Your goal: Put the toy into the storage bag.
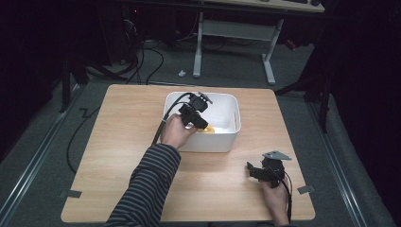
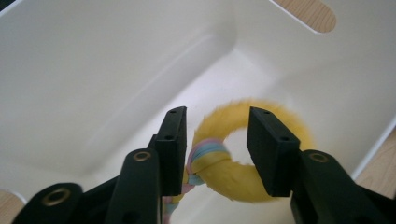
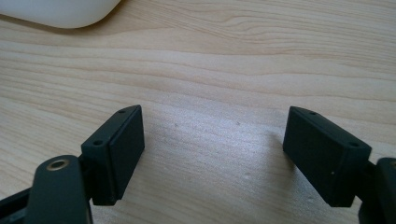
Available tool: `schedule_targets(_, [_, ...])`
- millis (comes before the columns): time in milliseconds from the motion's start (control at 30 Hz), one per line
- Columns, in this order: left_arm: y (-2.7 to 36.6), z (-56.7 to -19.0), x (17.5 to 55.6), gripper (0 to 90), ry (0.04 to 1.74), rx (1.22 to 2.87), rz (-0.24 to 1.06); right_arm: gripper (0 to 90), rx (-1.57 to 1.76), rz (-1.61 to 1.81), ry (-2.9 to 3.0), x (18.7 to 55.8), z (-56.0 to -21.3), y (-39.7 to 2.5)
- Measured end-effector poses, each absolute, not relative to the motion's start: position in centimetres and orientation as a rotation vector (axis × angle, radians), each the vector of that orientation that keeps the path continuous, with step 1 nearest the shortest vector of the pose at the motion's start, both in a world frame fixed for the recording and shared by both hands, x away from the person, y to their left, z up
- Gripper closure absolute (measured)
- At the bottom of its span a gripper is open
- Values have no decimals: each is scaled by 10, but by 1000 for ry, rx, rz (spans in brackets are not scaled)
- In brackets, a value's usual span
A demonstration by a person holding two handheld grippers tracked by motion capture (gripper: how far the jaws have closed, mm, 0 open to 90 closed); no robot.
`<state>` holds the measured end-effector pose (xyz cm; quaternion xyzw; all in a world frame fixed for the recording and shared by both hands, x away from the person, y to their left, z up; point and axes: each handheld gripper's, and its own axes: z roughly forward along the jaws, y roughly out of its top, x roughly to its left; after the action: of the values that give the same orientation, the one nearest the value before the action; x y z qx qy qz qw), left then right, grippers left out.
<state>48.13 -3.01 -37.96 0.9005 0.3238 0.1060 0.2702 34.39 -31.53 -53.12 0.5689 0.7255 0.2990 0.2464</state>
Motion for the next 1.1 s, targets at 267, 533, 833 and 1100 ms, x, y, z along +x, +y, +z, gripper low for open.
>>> schedule_targets(267, [-19,-366,475,491,872,2368,299,206,1549,814,1983,344,-531,-315])
schedule_targets(533, [1,-353,466,449,882,2290,342,206,1551,814,1982,344,-531,-315])
schedule_targets(833, [29,-344,457,434,921,2212,363,207,1551,814,1982,344,-531,-315])
schedule_targets(1100, [49,-336,448,425,935,2154,394,206,1551,814,1982,344,-531,-315])
